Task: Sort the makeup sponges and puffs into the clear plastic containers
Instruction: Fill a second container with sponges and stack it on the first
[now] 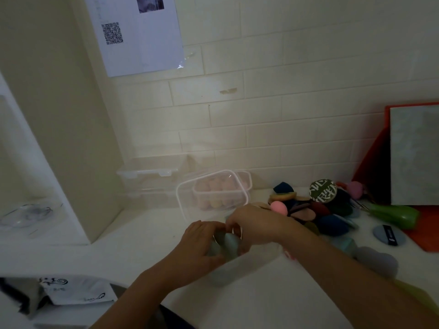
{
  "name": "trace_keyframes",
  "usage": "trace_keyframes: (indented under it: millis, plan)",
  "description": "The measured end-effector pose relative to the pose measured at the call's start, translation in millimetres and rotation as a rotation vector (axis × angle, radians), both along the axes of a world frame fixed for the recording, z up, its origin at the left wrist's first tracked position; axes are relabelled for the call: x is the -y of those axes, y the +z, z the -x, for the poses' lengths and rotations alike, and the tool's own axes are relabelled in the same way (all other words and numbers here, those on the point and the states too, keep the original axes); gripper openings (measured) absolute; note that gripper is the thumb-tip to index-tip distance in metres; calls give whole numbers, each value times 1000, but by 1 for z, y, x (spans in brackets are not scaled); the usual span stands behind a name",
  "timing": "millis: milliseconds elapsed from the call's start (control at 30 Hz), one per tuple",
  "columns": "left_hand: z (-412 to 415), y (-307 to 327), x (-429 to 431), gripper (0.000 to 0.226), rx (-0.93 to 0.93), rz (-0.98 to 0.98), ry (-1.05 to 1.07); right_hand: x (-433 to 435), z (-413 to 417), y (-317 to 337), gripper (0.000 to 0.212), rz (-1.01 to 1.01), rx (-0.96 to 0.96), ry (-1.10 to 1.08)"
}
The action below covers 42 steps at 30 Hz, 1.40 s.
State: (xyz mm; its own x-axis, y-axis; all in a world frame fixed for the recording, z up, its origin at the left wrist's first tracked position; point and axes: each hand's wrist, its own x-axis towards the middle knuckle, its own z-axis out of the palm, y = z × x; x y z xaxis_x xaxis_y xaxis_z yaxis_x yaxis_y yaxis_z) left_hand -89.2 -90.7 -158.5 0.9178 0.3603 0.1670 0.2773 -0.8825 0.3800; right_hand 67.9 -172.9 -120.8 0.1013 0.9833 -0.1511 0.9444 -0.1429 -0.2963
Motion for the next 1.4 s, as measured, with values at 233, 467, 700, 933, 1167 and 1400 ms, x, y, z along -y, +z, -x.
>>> trace_keyframes:
  millis: [233, 467, 700, 933, 1167, 1400]
  plan:
    - [-1, 0, 0, 65, 9, -16, 0, 3, 6, -3, 35, -15, -108, -41]
    - [1, -1, 2, 44, 51, -4, -46, 0, 14, -13, 40, -129, -126, -180]
    - [3, 2, -3, 57, 31, -82, -120, -3, -1, -10, 47, -29, -317, -132]
    - [0, -2, -8, 36, -24, -98, -99, 17, -44, 24, 35, -269, -425, -284]
    - [-1, -3, -7, 34, -14, -59, -110, 62, -153, 12, 42, -483, -161, -973]
    - [-3, -3, -6, 39, 4, -72, -112, 83, -174, 0, 44, -326, -543, -751]
